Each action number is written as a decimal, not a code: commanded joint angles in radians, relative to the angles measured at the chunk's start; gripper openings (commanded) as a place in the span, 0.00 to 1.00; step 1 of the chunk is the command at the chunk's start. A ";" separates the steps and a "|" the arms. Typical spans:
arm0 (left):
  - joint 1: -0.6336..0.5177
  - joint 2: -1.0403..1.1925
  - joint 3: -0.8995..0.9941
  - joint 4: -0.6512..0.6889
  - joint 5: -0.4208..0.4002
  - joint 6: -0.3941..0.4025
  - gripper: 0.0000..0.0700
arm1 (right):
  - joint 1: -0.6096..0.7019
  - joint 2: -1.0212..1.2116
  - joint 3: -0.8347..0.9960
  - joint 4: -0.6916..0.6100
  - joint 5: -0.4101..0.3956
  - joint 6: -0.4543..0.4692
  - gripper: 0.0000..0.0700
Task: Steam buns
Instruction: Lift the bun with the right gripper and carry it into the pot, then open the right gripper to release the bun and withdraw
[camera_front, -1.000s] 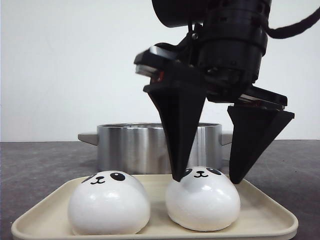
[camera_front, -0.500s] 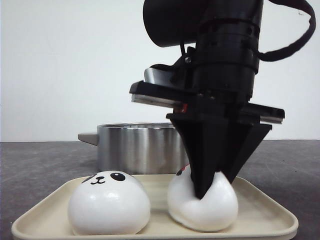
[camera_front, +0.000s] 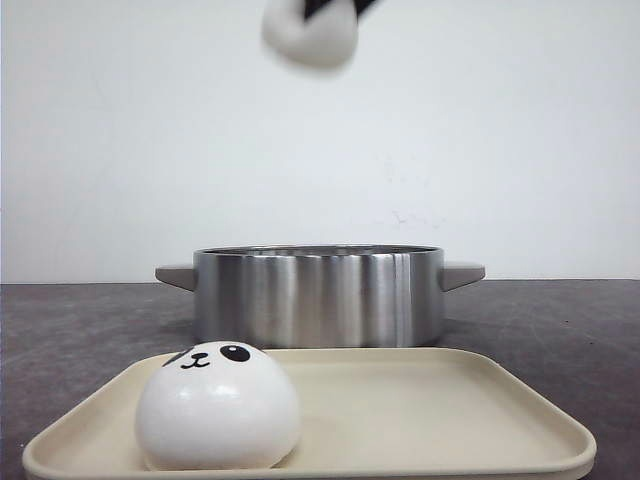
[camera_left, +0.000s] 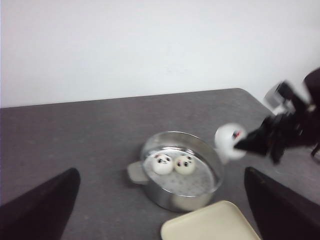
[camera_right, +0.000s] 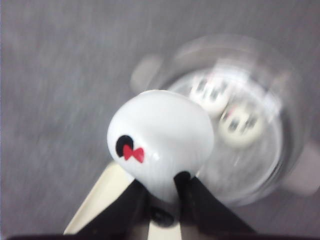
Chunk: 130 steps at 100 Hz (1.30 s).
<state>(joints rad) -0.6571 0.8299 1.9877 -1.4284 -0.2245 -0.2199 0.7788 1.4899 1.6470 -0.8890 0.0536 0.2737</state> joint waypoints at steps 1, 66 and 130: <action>-0.007 0.006 0.020 -0.055 -0.023 0.011 0.89 | -0.044 0.084 0.060 -0.015 -0.037 -0.057 0.01; -0.007 0.006 0.020 -0.055 -0.045 0.016 0.90 | -0.188 0.507 0.095 -0.126 -0.151 -0.063 0.01; -0.007 0.006 0.020 -0.055 -0.045 -0.003 0.90 | -0.209 0.597 0.095 -0.159 -0.156 -0.045 0.01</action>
<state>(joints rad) -0.6571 0.8299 1.9873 -1.4284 -0.2642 -0.2211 0.5671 2.0590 1.7233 -1.0504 -0.1020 0.2172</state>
